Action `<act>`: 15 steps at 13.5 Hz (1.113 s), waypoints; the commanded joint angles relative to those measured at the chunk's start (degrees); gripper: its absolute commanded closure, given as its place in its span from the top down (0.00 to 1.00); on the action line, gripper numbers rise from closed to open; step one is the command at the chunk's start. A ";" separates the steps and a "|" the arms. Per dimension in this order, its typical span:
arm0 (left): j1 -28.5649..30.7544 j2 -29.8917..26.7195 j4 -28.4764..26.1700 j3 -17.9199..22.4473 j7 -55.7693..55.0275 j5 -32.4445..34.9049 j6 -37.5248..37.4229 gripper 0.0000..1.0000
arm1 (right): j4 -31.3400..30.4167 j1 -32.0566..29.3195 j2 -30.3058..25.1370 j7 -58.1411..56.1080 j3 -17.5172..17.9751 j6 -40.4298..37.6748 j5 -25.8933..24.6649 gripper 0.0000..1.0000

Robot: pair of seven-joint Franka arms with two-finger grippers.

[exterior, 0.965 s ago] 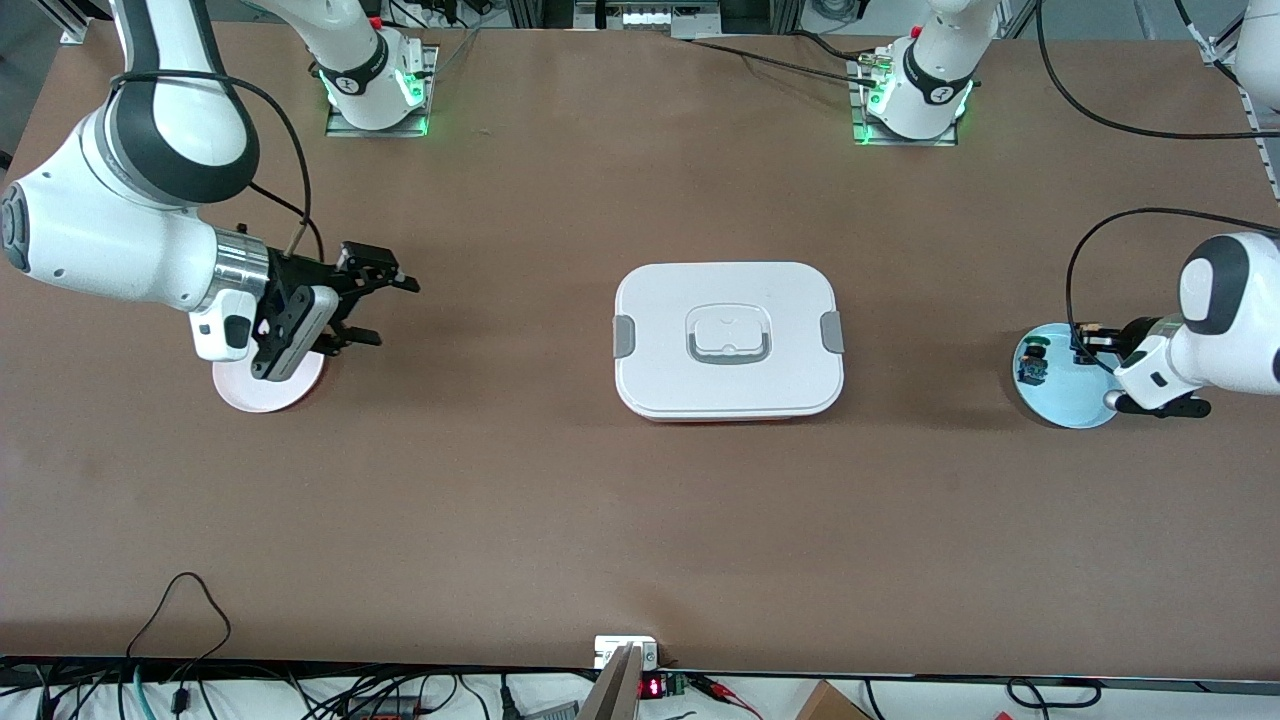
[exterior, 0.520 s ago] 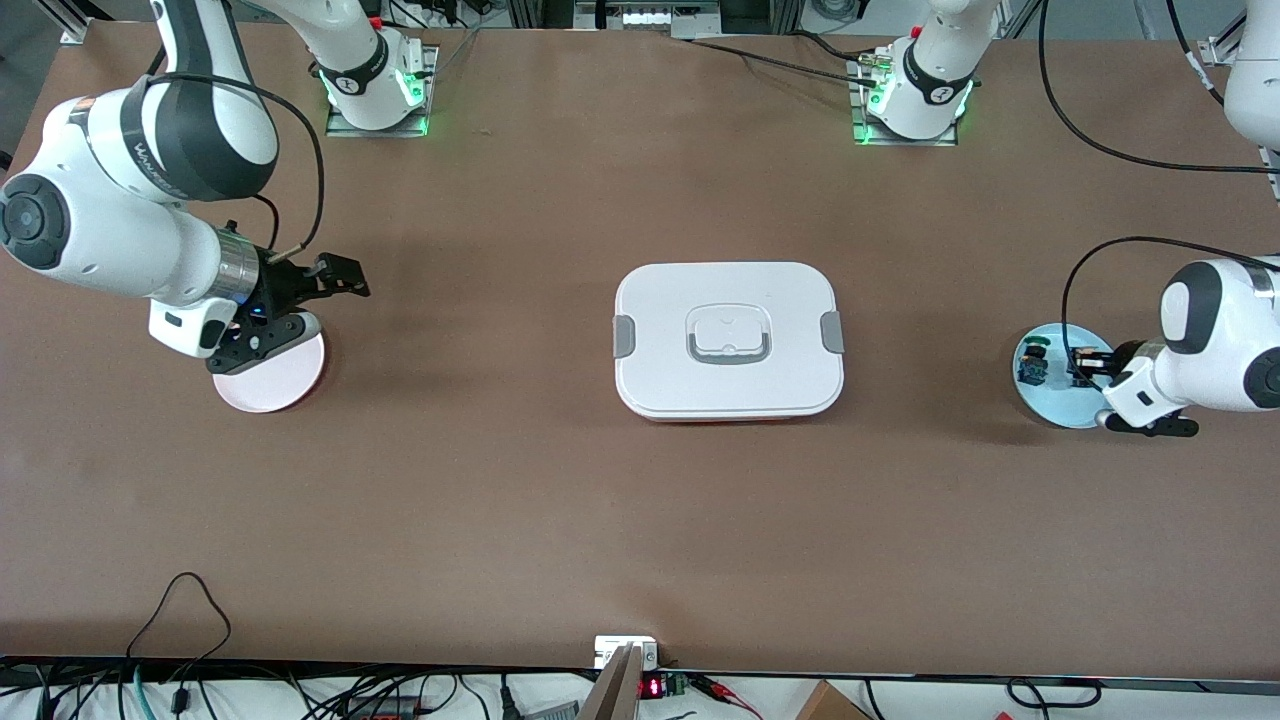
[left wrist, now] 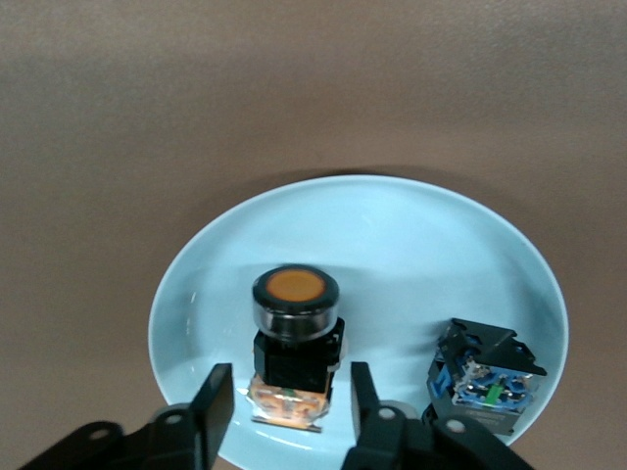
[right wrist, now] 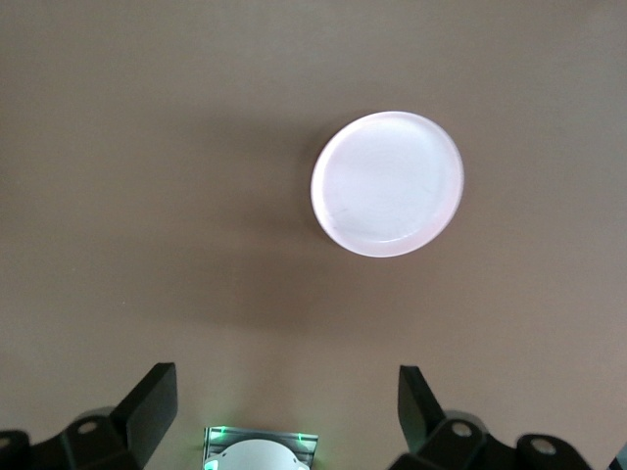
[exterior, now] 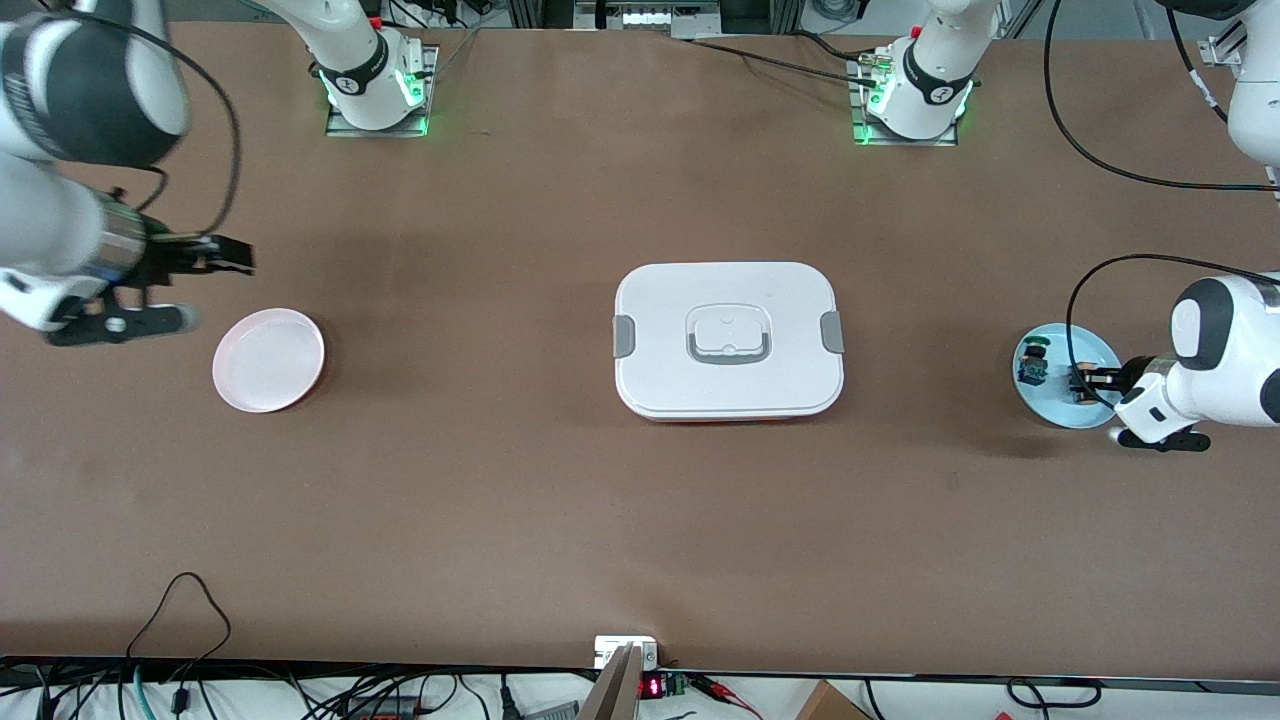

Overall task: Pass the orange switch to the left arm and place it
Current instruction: 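Open the left gripper to release the switch on the blue plate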

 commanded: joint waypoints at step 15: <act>1.92 -12.64 15.47 -15.26 1.56 -4.51 -20.11 1.00 | -11.30 -8.70 -10.80 8.15 8.79 6.77 0.41 1.00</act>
